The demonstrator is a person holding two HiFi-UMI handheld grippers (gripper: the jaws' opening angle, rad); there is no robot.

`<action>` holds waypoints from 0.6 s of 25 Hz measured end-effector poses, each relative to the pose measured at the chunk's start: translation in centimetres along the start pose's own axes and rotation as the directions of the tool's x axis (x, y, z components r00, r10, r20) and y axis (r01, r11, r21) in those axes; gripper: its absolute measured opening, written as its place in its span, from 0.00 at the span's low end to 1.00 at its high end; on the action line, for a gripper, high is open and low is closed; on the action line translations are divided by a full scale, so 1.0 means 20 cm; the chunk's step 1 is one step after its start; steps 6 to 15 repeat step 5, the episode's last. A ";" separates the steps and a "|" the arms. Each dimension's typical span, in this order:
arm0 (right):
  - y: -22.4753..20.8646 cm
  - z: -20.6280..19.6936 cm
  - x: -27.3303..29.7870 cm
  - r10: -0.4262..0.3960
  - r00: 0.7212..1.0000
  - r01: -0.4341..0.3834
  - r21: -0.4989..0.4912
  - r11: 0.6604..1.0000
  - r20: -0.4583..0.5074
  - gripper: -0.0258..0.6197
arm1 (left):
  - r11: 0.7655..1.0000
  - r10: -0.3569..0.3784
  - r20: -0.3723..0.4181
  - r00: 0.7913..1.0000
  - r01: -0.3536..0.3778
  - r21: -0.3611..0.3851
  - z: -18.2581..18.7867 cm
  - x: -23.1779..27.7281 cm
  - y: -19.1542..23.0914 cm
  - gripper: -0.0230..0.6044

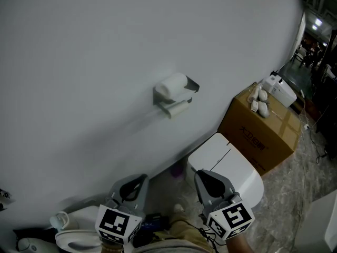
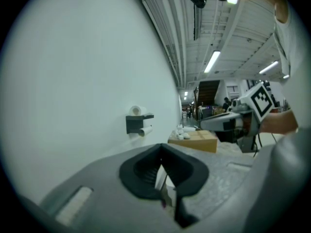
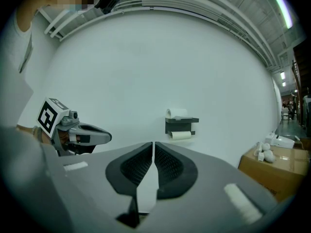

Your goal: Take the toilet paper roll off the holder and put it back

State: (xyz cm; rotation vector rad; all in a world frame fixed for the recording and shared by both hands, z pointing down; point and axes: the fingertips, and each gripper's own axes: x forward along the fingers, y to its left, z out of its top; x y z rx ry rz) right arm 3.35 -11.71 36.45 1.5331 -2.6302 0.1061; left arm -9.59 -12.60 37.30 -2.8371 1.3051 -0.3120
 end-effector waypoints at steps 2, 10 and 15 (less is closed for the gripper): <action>0.00 0.00 0.00 0.000 1.000 0.000 0.000 1.000 -0.001 0.07 | 1.000 -0.003 -0.003 1.000 0.003 0.002 0.00 0.00 0.00 0.03; 0.01 0.00 -0.01 -0.002 1.000 0.002 0.000 1.000 -0.002 0.07 | 1.000 -0.004 -0.006 1.000 0.004 -0.001 -0.01 -0.01 -0.01 0.03; 0.01 0.00 -0.01 -0.002 1.000 0.002 0.000 1.000 -0.002 0.07 | 1.000 -0.004 -0.006 1.000 0.004 -0.001 -0.01 -0.01 -0.01 0.03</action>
